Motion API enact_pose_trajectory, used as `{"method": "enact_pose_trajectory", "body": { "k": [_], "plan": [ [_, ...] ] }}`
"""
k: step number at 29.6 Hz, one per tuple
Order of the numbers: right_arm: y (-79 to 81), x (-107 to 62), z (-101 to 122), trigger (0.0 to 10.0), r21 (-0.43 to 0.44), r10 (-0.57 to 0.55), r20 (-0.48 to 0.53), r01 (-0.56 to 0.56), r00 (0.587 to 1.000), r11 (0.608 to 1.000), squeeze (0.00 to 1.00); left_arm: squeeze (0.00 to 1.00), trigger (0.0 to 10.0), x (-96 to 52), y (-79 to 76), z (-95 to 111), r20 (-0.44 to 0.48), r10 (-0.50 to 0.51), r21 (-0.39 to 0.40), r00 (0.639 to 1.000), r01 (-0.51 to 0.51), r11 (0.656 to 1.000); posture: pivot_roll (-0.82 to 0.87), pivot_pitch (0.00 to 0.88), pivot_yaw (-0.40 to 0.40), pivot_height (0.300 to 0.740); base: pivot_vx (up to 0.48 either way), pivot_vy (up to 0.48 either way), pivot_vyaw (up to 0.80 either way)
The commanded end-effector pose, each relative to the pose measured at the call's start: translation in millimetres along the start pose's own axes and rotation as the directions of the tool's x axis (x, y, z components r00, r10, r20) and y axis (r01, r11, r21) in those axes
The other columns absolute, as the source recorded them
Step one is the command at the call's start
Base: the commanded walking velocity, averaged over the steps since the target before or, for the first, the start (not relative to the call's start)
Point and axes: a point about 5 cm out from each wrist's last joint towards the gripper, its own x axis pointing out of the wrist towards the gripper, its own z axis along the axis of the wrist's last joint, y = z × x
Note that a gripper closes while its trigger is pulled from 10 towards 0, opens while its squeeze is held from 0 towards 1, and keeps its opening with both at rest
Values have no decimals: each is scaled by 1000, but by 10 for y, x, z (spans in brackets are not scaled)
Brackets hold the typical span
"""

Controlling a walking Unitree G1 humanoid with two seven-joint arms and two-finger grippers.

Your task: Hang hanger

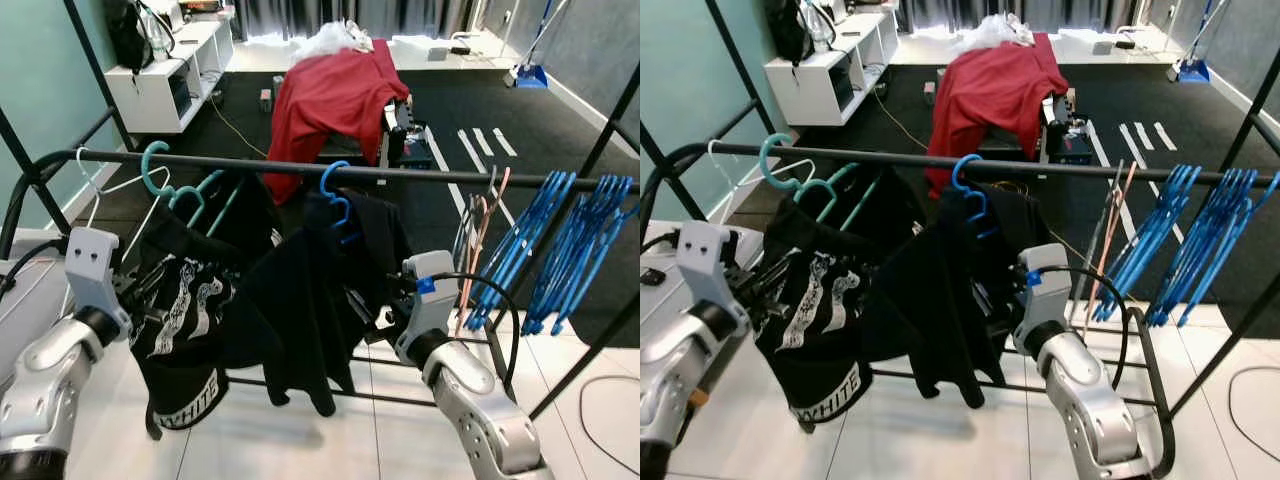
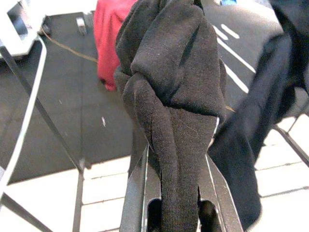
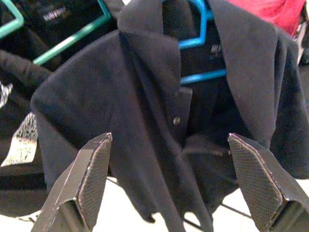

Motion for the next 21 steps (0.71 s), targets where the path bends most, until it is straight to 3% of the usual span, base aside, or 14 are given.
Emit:
{"method": "enact_pose_trajectory", "body": {
  "k": [1, 5, 13, 21],
  "plan": [
    [-16, 6, -28, 10000, 2, -4, -6, 4, 1000, 1000, 0, 0, 10000, -66, 38, 71, 13, -19, 6, 1000, 19, 1000, -120, 58, 15, 740, -480, 0, 0],
    [-22, 11, -32, 10000, 2, -1, -7, 1, 1000, 1000, 0, 0, 10000, -177, 124, 85, -41, -57, 41, 998, 58, 997, -117, 57, 12, 740, -480, 0, 0],
    [-25, 14, -38, 10000, 3, 2, -9, -2, 1000, 1000, 0, 0, 10000, -318, 343, 145, -86, -23, 102, 996, 32, 994, -111, 52, 10, 740, -480, 0, 0],
    [-56, 16, -14, 10000, 49, -3, 5, 3, 1000, 999, 0, 0, 10000, -217, 225, 158, -51, -33, 82, 998, 37, 996, -113, 42, 12, 740, -480, 0, 0]
  ]
}}
